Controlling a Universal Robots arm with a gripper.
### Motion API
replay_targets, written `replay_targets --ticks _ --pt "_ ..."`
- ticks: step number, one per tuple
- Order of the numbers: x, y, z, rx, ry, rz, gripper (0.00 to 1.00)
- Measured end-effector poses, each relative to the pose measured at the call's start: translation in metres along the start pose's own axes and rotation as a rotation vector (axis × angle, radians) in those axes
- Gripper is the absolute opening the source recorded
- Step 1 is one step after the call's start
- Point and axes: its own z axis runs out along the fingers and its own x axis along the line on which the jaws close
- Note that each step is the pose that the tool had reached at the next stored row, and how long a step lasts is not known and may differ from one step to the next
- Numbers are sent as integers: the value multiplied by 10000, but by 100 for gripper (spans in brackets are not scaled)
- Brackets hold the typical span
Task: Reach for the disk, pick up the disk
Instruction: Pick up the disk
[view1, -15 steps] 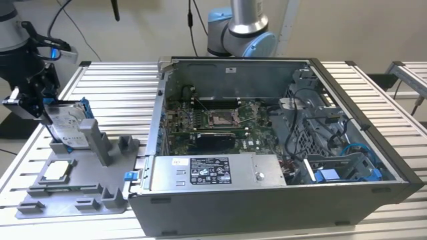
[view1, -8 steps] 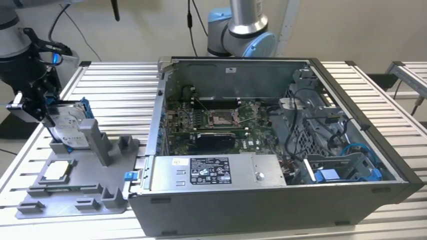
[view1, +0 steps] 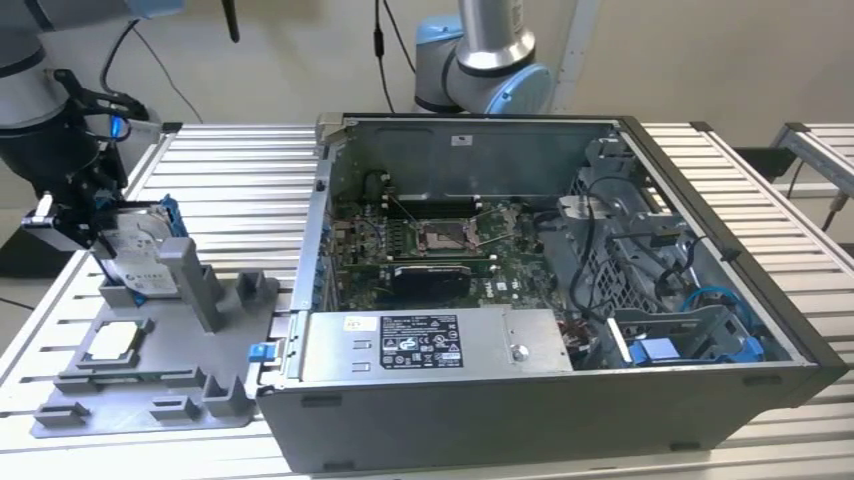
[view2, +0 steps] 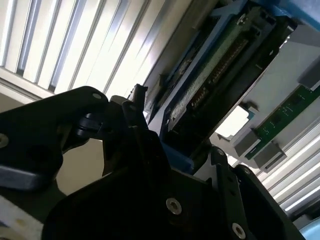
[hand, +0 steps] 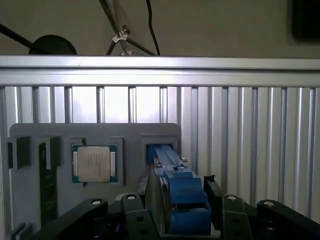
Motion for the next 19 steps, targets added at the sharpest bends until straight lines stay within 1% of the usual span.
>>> replay_targets --ticks 2,4,5,17,18,19 --pt "0 1 6 -4 -27 -14 100" --pt "0 0 7 -5 -32 -18 100" --pt "0 0 7 -4 -33 -19 0" --pt "0 0 8 -2 -36 -22 0" --pt "1 0 9 -2 -26 -23 0" --pt "-1 0 9 0 14 -21 0"
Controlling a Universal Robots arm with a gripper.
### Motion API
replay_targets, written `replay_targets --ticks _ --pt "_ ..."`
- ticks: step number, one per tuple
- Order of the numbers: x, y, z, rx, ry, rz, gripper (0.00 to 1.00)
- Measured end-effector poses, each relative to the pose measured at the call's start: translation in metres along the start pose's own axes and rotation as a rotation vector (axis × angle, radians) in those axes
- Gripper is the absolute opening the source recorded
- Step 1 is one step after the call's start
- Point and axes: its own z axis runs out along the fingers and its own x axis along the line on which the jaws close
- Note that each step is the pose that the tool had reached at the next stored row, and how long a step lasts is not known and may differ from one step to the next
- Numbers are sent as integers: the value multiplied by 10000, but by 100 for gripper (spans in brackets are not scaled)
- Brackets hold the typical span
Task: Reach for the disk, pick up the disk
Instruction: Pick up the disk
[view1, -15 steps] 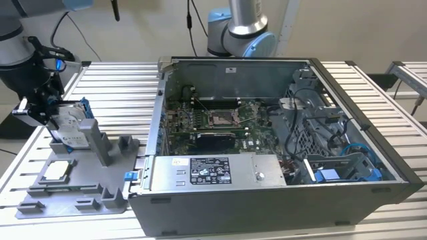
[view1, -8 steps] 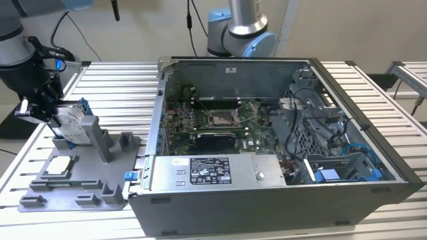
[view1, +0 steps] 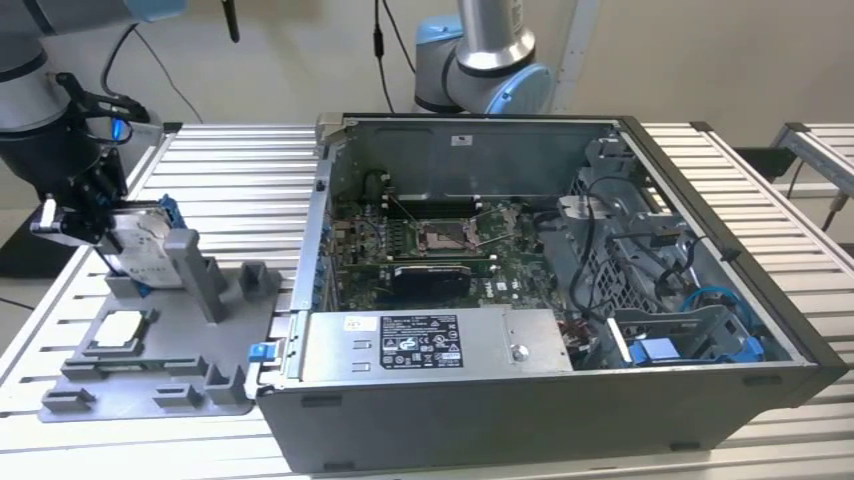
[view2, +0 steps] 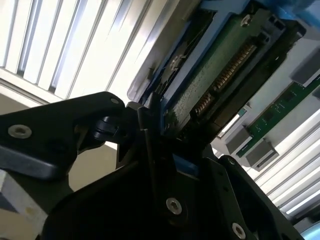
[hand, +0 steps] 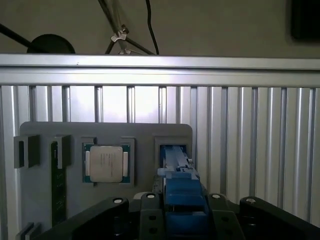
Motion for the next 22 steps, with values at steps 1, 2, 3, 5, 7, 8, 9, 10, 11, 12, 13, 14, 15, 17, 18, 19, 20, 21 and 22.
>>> replay_targets --ticks 1,2,3,5,7,8,9,10,11,12,13,14,15,17,18,19,20,21,22 --pt "1 0 0 1 31 1 0" --pt "2 0 -1 -1 35 -1 0" --pt "2 0 -2 -3 15 -2 0" --pt "1 0 -1 -3 5 0 0" --pt "0 0 -1 -1 -2 0 0" --pt "1 0 -1 -2 -5 0 0" --pt "1 0 -1 -2 -8 -1 0" --pt "1 0 -1 -2 -11 -1 0" --pt "1 0 -1 -2 -14 -1 0" --pt "1 0 -1 -2 -18 0 0" --pt "1 0 -1 -2 -21 0 0" --pt "1 0 -1 -3 -24 -1 0" --pt "1 0 -1 -2 -27 -1 0" --pt "1 0 -1 -3 -34 -1 0" --pt "1 0 -1 -3 -37 -1 0" --pt "1 0 -1 -3 -40 -1 0" --pt "1 0 -1 -3 -43 -1 0" --pt "1 0 -1 -3 -46 -1 0" --pt "1 0 -1 -3 -50 -1 0"
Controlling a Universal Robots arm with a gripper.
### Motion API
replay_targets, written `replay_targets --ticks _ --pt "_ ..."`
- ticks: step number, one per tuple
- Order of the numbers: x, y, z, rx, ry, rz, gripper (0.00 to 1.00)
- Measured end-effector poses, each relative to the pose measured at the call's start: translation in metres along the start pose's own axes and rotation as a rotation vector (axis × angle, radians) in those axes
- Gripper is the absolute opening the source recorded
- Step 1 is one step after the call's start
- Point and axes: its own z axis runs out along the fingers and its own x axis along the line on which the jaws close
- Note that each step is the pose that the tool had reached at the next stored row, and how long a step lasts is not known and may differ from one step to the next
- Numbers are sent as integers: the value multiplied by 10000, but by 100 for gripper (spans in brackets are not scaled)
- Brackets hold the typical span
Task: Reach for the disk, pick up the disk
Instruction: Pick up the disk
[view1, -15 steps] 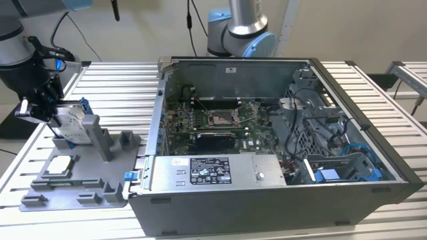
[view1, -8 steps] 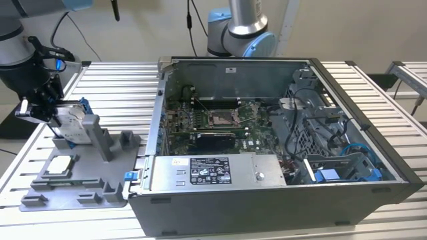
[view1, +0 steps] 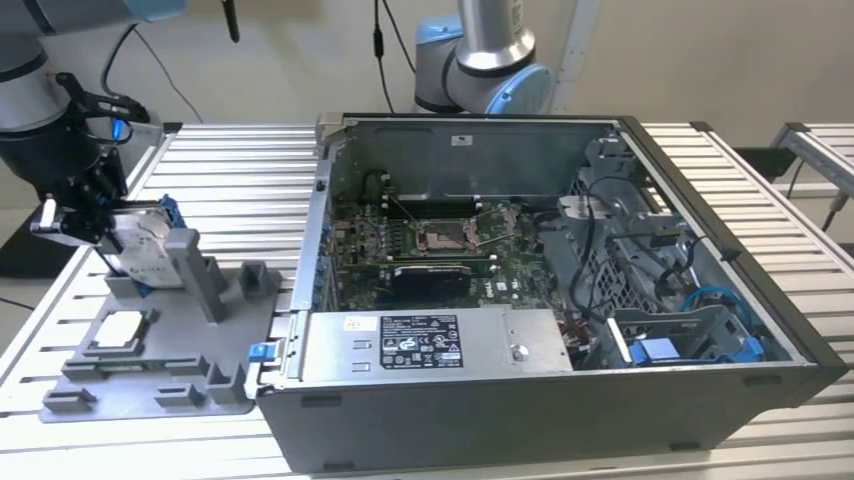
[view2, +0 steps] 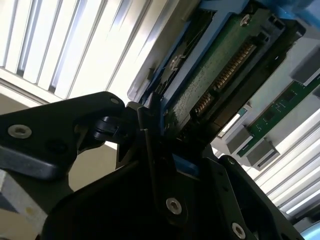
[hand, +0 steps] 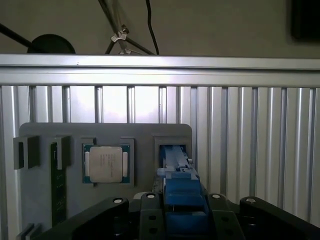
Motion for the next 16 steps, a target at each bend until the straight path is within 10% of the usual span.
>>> replay_targets --ticks 16 --pt "-6 2 -88 -1 -19 -1 0"
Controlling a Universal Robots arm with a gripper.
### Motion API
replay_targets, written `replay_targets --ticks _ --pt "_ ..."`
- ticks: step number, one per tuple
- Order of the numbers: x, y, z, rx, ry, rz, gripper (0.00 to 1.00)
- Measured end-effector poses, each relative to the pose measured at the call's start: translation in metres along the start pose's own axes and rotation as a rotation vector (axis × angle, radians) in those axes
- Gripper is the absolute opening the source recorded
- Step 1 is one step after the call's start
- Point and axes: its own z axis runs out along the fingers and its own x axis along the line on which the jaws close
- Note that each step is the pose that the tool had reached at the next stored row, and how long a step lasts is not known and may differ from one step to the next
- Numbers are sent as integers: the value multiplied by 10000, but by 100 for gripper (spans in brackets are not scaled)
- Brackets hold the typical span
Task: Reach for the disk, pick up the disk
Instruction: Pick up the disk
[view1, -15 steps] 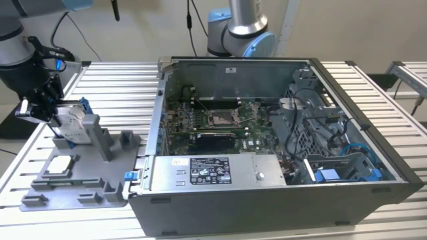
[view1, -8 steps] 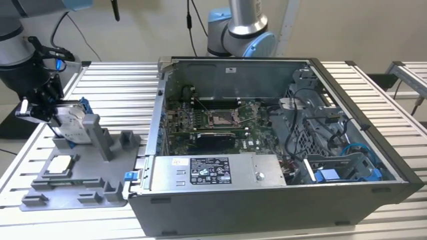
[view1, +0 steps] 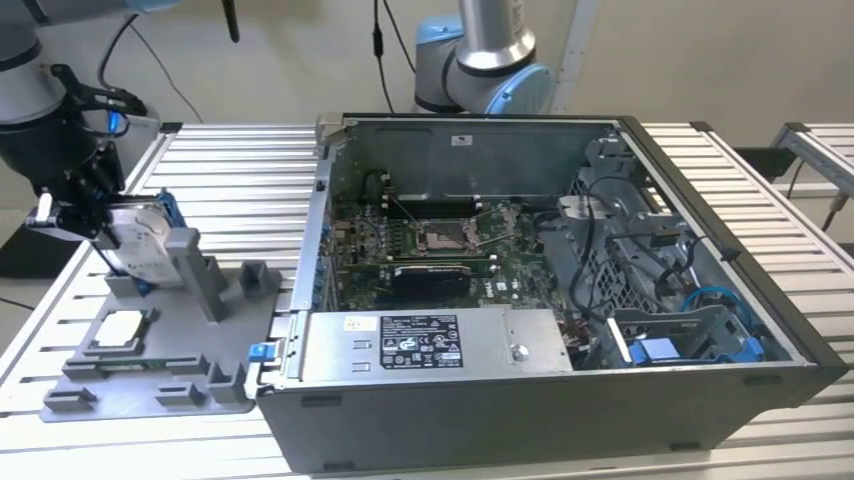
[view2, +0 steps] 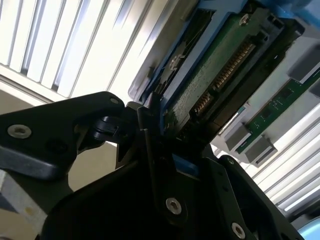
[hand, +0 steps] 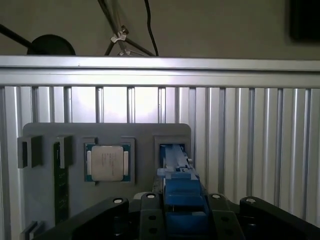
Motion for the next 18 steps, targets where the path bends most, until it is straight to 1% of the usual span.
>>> replay_targets --ticks 8,18 --pt "-9 2 -124 0 0 0 0" --pt "-17 4 -224 0 0 0 0"
